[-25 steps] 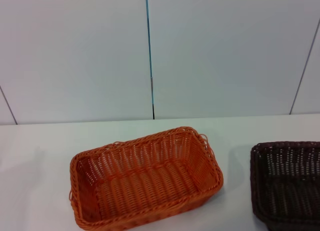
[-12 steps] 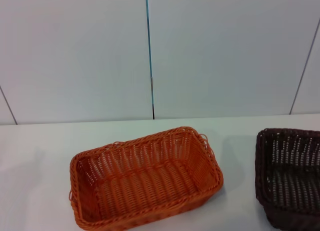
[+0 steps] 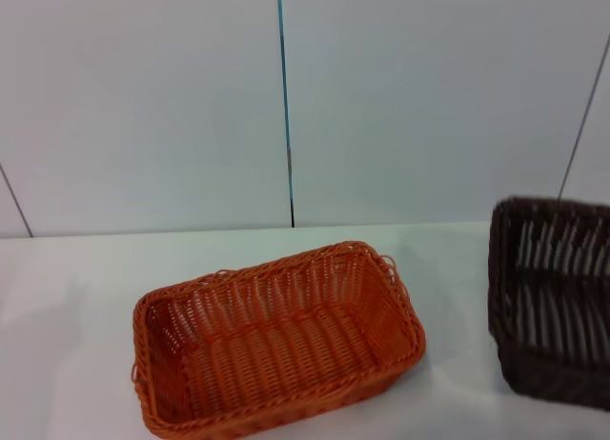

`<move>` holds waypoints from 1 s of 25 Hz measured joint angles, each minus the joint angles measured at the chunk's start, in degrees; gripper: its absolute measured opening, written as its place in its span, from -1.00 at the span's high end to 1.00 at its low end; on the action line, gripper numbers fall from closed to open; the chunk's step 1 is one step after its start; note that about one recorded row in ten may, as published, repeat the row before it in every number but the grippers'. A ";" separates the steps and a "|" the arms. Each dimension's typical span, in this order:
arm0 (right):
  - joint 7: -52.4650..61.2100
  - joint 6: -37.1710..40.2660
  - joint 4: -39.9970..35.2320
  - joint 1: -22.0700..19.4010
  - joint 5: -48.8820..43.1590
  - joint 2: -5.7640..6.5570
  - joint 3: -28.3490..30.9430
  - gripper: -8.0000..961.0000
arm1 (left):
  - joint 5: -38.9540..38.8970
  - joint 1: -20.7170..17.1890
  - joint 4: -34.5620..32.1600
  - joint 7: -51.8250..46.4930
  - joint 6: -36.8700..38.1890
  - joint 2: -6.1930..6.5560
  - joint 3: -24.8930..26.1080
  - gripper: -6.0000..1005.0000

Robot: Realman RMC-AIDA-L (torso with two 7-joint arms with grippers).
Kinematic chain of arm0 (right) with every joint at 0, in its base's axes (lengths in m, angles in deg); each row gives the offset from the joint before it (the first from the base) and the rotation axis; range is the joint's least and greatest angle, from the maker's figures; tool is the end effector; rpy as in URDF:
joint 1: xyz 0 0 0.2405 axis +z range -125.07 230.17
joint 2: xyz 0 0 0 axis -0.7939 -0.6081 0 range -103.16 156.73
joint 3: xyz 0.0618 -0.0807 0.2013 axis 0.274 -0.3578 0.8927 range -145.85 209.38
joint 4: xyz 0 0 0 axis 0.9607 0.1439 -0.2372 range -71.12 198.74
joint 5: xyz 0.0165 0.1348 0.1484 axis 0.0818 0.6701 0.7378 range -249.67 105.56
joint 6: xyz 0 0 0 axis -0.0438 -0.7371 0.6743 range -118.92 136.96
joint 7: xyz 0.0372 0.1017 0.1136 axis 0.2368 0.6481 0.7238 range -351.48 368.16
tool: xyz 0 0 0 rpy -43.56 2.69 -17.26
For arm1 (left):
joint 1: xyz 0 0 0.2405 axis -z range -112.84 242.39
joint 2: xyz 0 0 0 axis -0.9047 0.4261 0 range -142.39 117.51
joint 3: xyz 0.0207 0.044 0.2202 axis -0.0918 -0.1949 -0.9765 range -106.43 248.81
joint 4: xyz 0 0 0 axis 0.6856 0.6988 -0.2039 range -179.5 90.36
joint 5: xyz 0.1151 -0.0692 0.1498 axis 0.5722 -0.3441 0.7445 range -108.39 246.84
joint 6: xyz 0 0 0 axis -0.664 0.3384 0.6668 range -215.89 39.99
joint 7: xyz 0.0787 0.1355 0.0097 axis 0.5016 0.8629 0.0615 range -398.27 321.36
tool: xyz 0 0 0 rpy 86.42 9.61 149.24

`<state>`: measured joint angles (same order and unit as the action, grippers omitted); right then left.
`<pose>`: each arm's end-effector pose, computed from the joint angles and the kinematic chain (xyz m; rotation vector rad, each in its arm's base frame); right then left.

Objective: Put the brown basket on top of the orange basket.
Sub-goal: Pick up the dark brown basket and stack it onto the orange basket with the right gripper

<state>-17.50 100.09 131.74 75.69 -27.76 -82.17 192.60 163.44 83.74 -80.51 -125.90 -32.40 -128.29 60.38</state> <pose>0.3217 0.3005 0.2016 -1.9177 -1.6720 -0.9210 -0.4013 0.3042 0.1593 -1.3049 -1.1472 -0.7883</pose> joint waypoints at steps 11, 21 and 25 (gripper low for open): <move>6.13 1.03 1.26 4.77 5.01 0.78 -0.07 0.70 | -0.17 -0.13 0.00 0.00 -0.01 0.00 0.00 -0.80; 8.11 -0.37 0.85 11.19 5.14 0.39 -3.80 0.70 | -0.18 -0.24 0.14 0.56 -0.01 -0.15 0.14 -0.80; 8.68 -2.46 -0.35 13.16 5.15 0.22 -7.68 0.70 | -0.12 -0.45 0.42 1.11 0.00 -0.27 0.17 -0.80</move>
<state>-8.83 97.64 131.40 88.84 -22.61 -81.95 184.92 163.31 83.29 -80.10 -124.79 -32.40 -128.55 60.55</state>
